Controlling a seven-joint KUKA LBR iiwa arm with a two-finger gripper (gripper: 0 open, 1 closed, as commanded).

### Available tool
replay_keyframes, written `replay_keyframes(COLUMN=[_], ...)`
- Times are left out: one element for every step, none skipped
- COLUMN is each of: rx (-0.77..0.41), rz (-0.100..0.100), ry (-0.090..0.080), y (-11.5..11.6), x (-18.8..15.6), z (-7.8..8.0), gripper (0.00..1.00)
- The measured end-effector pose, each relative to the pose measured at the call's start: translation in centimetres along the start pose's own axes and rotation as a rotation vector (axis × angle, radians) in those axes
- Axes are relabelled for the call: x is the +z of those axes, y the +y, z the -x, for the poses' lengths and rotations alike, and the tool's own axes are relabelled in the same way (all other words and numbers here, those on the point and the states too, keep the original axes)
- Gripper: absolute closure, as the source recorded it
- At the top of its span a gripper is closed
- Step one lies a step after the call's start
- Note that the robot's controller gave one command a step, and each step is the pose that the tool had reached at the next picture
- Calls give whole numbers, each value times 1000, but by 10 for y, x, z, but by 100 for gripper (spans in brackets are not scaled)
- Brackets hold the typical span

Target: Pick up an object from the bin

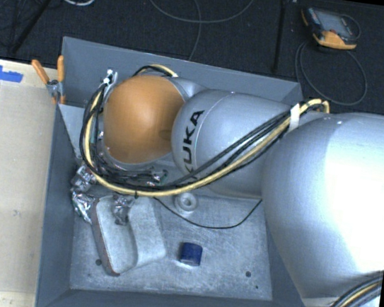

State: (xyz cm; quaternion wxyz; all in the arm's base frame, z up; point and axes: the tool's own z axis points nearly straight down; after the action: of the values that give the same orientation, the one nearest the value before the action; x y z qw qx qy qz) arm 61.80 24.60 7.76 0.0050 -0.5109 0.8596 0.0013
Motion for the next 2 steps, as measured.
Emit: replay_keyframes(rx=[6,-224], rz=[3,4], ry=[6,3], y=[0,-4], x=[-3,1], z=[2,1], gripper=[0,0])
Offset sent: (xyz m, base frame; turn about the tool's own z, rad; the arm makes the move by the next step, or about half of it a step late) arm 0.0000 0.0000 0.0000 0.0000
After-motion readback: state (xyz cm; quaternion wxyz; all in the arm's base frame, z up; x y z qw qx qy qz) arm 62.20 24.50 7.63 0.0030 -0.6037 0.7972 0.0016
